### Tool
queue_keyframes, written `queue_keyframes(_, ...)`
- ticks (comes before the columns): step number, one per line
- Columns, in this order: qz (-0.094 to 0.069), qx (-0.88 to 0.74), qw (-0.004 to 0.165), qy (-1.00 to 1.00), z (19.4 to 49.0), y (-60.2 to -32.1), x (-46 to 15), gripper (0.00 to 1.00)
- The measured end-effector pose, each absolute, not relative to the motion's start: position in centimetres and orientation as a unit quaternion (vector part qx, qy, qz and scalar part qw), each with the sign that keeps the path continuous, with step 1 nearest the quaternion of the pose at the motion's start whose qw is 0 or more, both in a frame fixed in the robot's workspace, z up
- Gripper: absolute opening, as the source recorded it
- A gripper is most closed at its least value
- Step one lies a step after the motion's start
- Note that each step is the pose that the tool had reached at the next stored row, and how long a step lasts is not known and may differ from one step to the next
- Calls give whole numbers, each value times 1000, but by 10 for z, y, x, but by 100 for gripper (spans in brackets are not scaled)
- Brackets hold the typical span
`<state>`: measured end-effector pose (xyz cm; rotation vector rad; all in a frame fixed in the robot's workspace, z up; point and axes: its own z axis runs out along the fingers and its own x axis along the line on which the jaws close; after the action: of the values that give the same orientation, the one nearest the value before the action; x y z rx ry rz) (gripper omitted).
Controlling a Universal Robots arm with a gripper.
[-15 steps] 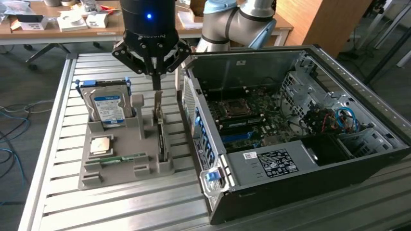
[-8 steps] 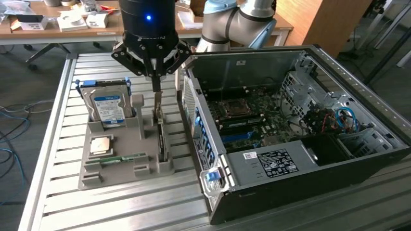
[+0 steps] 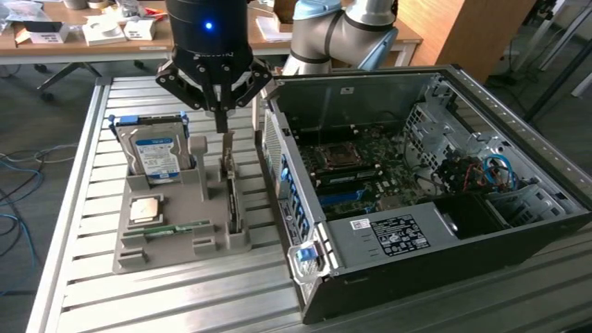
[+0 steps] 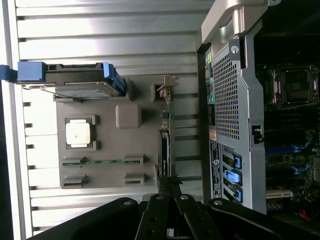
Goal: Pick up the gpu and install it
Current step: 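Pick up the gpu and move the gpu toward the slot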
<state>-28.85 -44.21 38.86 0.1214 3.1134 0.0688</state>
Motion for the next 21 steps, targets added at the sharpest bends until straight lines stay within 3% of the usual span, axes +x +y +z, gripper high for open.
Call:
queue_keyframes(12, 22, 39, 12, 999, 389, -442, -288, 11)
queue_keyframes(14, 22, 39, 13, 999, 389, -442, -288, 23)
queue_keyframes(21, 22, 39, 13, 999, 389, -442, -288, 42)
